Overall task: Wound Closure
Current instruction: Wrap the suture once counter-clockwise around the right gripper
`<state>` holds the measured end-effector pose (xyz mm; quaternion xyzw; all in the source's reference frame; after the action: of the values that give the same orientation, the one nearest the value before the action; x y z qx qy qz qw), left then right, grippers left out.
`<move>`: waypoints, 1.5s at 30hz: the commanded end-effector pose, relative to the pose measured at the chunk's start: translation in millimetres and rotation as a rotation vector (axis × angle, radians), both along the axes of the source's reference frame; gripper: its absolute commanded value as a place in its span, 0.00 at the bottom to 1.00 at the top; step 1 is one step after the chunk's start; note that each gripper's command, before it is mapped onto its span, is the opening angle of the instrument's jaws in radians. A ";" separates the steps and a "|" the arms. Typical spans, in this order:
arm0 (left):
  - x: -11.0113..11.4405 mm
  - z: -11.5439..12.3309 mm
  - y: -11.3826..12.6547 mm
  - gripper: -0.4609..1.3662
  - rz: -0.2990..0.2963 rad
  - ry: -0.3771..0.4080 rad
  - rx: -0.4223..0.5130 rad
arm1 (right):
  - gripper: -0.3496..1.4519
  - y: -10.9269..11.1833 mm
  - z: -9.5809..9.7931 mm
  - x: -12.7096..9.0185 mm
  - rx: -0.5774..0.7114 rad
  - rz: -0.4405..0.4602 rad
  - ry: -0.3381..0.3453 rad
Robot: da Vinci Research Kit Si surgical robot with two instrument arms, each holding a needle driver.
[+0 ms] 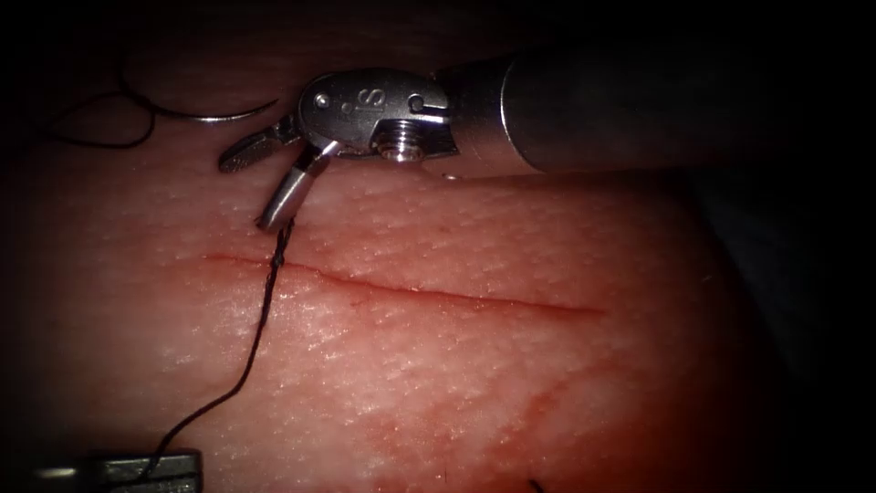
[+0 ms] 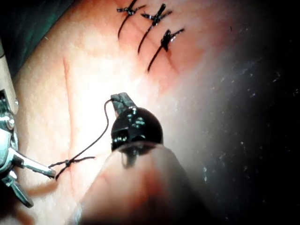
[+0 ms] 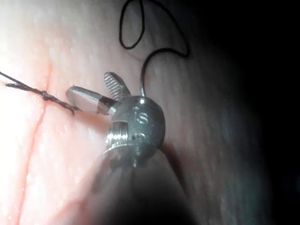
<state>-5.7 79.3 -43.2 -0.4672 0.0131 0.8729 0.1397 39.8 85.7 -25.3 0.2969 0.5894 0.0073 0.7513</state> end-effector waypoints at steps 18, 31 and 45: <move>0.7 3.6 6.1 0.06 -0.021 0.002 0.007 | 0.94 0.8 -0.8 -3.7 0.027 0.113 0.003; 0.8 4.3 6.9 0.06 -0.022 0.003 0.008 | 0.94 0.2 -1.0 -4.9 0.028 0.139 0.008; 0.8 4.5 7.1 0.06 -0.021 0.002 0.008 | 0.93 0.2 -1.2 -5.1 0.030 0.142 0.008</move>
<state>-4.9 86.4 -38.7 -0.4649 0.0178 0.8719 0.1526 34.6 85.9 -26.5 0.2639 0.6119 0.0697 0.7423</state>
